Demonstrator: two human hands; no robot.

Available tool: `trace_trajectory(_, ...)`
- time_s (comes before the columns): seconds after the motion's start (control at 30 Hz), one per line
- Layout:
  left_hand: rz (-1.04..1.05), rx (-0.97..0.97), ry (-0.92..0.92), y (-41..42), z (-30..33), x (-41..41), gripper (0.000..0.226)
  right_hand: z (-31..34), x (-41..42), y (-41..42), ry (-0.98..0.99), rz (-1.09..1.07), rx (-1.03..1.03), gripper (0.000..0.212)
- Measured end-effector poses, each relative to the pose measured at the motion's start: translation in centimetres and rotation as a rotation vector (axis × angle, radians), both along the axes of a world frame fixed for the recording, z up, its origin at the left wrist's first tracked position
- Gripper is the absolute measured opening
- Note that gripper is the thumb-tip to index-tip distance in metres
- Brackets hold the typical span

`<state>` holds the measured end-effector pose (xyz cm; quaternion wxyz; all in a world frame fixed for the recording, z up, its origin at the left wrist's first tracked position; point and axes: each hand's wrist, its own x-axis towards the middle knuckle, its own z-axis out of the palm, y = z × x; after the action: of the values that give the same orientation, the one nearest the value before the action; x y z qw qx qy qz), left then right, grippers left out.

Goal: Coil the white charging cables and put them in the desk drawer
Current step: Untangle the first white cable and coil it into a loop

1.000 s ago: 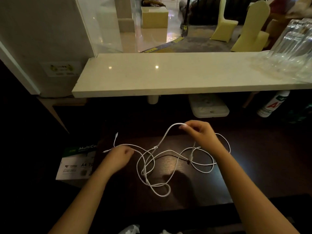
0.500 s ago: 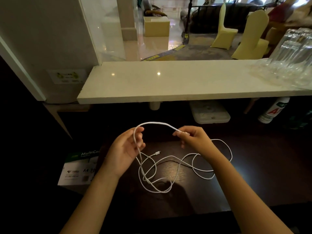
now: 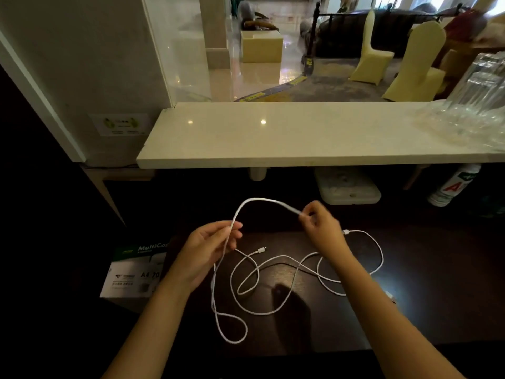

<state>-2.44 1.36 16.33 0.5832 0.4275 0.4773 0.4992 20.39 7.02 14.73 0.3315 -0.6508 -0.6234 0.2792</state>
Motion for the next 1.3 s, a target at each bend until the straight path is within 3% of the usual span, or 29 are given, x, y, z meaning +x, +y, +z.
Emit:
trace_trajectory(0.07, 0.057, 0.0, -0.076, 0.4, 0.2, 0.8, 0.024, -0.2, -1.3, -1.5, -0.269, 0.173, -0.073, 0.007)
trace_trajectory(0.13, 0.078, 0.014, -0.027, 0.7, 0.0, 1.3, 0.023, 0.5, -2.8, -3.1, -0.48, 0.419, -0.131, 0.012)
trace_trajectory(0.23, 0.054, 0.062, 0.199, 0.8, -0.6, 1.6, 0.022, 2.7, -4.4, -4.9, -0.541, 0.73, -0.145, 0.01)
trace_trajectory(0.3, -0.021, 0.08, 0.316, 0.8, -1.1, 1.8, 0.023, 4.2, -4.9, -5.3, -0.561, 0.784, -0.078, 0.011)
trace_trajectory(0.43, -0.228, 0.027, 0.402, 0.1, -1.0, 3.0, 0.027, 5.6, -4.9, -4.4, -0.403, 0.747, 0.169, 0.01)
trace_trajectory(0.5, -0.318, -0.077, 0.19, -0.4, -0.5, 3.2, 0.043, 5.5, -4.5, -3.4, -0.318, 0.695, 0.231, 0.009)
trace_trajectory(0.57, -0.393, -0.09, 0.037, -0.6, -0.4, 2.9, 0.049, 5.4, -4.1, -2.7, -0.231, 0.625, 0.195, 0.008)
trace_trajectory(0.67, -0.419, -0.006, 0.019, -0.2, -0.8, 1.9, 0.029, 5.1, -3.8, -2.3, -0.009, 0.565, 0.023, 0.006)
trace_trajectory(0.73, -0.4, -0.012, 0.012, 0.0, -0.7, 1.5, 0.033, 4.7, -3.9, -2.3, 0.135, 0.529, -0.045, 0.006)
trace_trajectory(0.83, -0.359, 0.036, 0.13, -0.4, -0.5, 2.0, 0.031, 3.8, -4.2, -2.3, 0.209, 0.474, -0.055, 0.007)
trace_trajectory(0.93, -0.166, 0.056, 0.275, -0.6, -0.5, 2.9, 0.04, 3.0, -4.3, -2.0, 0.166, 0.419, -0.068, 0.007)
trace_trajectory(1.03, 0.058, 0.292, 0.618, -0.6, -0.9, 3.0, 0.031, 2.6, -4.0, -1.9, 0.22, 0.373, -0.118, 0.006)
trace_trajectory(1.13, 0.069, 0.45, 0.842, -0.5, -1.5, 3.1, 0.018, 2.7, -3.9, -1.9, 0.271, 0.352, -0.127, 0.007)
trace_trajectory(1.2, 0.06, 0.473, 0.904, -0.4, -1.9, 3.3, 0.019, 2.7, -4.2, -2.0, 0.235, 0.312, -0.079, 0.011)
trace_trajectory(1.3, 0.122, 0.5, 0.851, -0.7, -2.0, 3.4, 0.033, 2.7, -4.4, -1.8, 0.238, 0.214, -0.006, 0.027)
